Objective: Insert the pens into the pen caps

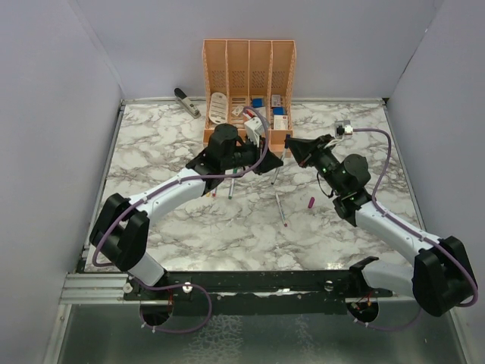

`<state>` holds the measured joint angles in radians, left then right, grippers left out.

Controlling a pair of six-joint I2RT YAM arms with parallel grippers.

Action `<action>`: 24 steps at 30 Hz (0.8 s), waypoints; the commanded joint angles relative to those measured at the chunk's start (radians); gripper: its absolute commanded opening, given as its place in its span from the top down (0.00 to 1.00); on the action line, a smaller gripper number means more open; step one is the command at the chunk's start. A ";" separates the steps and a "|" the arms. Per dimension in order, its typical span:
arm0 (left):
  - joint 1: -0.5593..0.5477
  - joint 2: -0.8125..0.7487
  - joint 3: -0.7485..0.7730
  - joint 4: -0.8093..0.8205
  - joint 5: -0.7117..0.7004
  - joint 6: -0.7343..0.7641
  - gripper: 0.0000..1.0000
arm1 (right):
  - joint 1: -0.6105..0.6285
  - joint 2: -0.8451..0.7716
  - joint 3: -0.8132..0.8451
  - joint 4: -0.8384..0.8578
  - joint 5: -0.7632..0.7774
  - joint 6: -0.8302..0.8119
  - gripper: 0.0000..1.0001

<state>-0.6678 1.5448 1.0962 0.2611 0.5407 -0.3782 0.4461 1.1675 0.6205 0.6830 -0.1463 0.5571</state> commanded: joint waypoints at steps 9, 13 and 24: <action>0.004 0.020 0.054 0.064 0.044 0.002 1.00 | 0.017 0.028 -0.020 0.070 0.015 0.012 0.99; 0.004 0.020 0.067 0.098 0.039 -0.011 1.00 | 0.021 0.041 -0.025 0.081 0.003 0.020 0.99; 0.025 0.017 0.104 0.215 -0.008 -0.057 1.00 | 0.032 0.047 -0.026 0.024 -0.023 0.003 0.99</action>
<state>-0.6529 1.5692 1.1385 0.3222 0.5400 -0.4141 0.4610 1.1999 0.6113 0.7696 -0.1425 0.5720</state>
